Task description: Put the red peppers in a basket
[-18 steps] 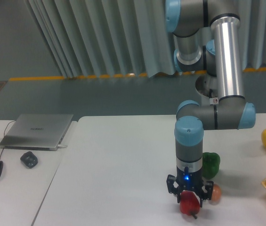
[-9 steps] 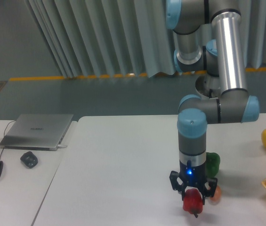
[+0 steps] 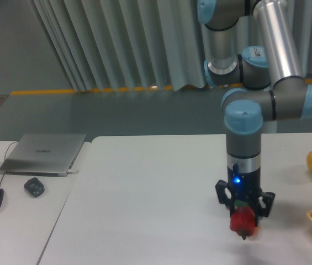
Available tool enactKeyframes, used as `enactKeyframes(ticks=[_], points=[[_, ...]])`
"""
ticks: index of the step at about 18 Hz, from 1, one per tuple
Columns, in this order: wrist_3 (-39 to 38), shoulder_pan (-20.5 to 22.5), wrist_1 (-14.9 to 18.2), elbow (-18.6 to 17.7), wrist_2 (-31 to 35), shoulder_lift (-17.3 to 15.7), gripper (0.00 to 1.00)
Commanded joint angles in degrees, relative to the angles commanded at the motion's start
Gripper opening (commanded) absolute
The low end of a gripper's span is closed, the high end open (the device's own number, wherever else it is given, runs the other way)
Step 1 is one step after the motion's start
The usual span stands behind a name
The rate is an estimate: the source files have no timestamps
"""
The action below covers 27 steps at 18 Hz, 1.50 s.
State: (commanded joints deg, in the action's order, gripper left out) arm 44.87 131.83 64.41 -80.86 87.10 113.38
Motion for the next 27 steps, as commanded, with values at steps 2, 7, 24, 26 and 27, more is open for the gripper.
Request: enactKeyframes(ticks=[2, 7, 24, 26, 27], points=[[4.2, 1.4, 1.7, 0.0, 0.1, -0.4, 0.59], [18.2, 5.5, 3.3, -0.3, 0.2, -2.5, 0.58], [43.5, 21.6, -8.2, 0.3, 8.8, 1.9, 0.58], [48.4, 22.2, -8.2, -0.3, 8.9, 1.8, 0.58], [49.2, 22.3, -8.2, -0.4, 9.0, 1.8, 0.59]])
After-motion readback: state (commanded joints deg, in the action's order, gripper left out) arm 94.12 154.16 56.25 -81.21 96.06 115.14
